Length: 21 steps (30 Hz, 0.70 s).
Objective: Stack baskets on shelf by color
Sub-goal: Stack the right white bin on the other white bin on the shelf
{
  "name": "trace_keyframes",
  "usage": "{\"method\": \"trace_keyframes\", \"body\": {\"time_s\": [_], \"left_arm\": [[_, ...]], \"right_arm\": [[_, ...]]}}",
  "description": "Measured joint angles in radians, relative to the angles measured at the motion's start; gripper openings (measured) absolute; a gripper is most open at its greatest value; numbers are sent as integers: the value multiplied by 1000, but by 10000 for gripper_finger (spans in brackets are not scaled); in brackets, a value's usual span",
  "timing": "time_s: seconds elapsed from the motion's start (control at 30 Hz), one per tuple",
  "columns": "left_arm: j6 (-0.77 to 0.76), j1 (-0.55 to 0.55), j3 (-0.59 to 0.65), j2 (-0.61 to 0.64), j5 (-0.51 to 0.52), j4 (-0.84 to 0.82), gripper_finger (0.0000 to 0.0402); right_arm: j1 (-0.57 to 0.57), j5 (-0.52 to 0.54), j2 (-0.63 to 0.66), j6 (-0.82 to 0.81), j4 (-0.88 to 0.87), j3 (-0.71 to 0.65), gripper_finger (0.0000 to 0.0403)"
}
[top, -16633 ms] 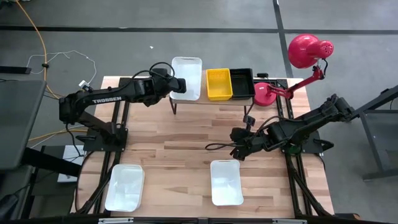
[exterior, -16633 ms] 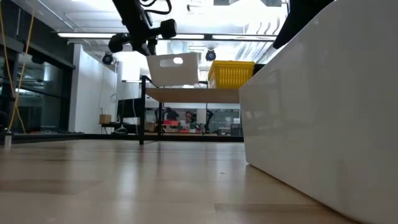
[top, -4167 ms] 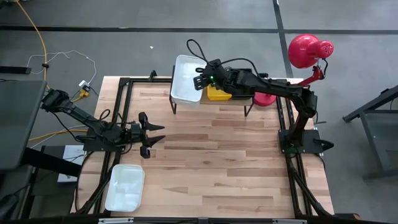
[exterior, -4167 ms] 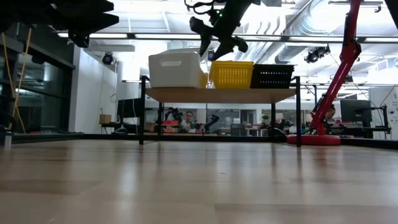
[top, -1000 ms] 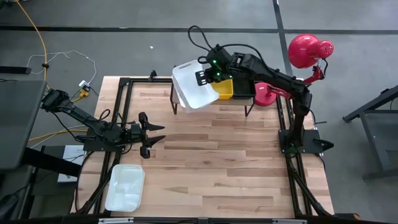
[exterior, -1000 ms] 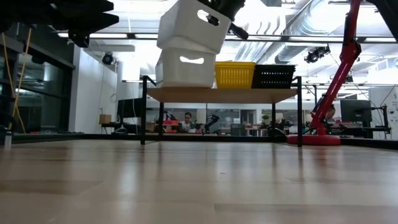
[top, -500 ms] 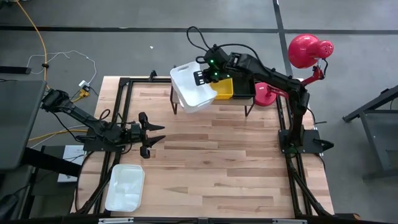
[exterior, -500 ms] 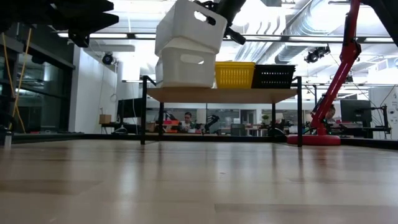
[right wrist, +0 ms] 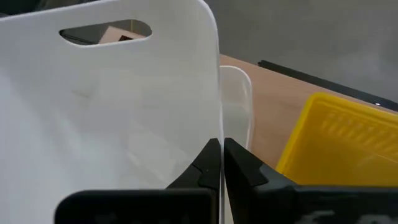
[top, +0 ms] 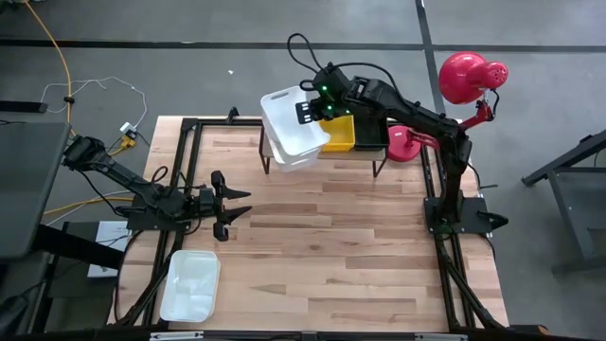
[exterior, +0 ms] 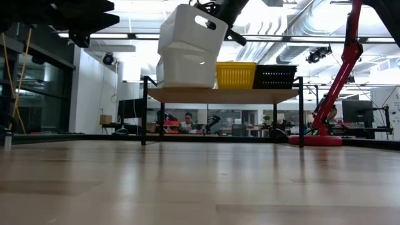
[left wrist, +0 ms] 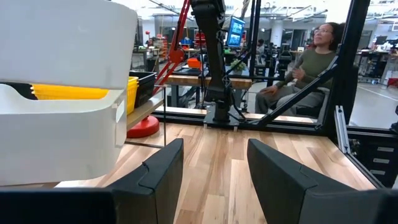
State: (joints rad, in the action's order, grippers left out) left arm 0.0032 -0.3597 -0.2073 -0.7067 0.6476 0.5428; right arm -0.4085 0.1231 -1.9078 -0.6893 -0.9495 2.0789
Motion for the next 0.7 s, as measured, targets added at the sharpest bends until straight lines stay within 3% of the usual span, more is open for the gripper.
{"method": "trace_keyframes", "body": {"time_s": [0.7], "left_arm": [[0,0,0,0,1,0,166]], "right_arm": [[-4,20,-45,27,49,0,0]]}}
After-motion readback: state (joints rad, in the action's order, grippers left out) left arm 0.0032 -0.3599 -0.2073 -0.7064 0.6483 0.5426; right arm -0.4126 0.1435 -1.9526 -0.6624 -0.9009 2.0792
